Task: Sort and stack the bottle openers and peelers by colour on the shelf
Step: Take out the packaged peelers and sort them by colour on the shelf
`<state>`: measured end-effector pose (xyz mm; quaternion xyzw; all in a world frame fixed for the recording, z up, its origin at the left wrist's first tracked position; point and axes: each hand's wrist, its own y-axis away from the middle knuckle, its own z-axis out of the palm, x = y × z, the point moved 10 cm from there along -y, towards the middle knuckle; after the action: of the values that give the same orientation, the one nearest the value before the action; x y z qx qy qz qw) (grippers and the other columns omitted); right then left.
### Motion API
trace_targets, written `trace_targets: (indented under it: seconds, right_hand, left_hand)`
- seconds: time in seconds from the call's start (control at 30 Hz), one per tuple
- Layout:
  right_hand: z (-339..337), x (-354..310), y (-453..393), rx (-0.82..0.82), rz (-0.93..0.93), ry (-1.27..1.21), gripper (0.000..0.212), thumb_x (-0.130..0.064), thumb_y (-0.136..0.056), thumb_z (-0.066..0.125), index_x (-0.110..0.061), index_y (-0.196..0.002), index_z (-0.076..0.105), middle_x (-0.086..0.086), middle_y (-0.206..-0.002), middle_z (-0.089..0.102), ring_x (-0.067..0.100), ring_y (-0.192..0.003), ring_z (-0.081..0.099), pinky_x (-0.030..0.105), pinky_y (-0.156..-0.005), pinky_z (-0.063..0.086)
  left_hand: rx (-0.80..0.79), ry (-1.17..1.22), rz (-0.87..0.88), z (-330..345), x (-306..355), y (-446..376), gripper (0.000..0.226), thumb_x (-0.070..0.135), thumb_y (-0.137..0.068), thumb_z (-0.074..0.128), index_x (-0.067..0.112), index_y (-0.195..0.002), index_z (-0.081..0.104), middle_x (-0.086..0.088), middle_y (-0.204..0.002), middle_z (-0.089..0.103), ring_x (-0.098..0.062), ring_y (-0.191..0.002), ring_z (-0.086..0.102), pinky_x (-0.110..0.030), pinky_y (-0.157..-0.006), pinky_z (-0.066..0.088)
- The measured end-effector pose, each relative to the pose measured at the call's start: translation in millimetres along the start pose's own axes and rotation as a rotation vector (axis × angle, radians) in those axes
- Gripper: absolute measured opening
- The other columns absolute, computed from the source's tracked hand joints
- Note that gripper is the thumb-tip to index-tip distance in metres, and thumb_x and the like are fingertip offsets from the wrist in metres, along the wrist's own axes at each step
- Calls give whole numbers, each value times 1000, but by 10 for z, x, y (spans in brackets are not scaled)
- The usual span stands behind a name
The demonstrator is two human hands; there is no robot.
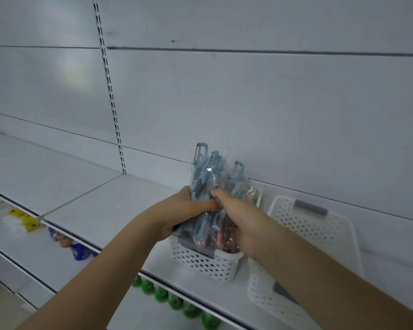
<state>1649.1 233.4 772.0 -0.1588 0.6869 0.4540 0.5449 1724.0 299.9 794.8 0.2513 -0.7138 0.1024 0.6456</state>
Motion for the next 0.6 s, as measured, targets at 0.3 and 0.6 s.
trace_targets:
  seconds: [0.3,0.6]
  right_hand:
    - [15,-169,-86,-22,-178,-17,127,-74,-35,84,-40,-144,29,1,-125,64,28,-105,68,55,-87,55]
    - [-367,-532,180,-64,-374,5,70,-52,-76,76,-26,-126,34,3,-113,64,18,-93,69,37,-74,59]
  left_hand:
    - [51,97,173,-23,201,132,43,6,-90,70,22,-126,54,-9,-109,74,-27,-97,73,-39,-82,61]
    - [107,2,331,224,678,267,50,5,-85,74,24,-125,51,0,-99,75,-9,-80,74,-22,-67,59]
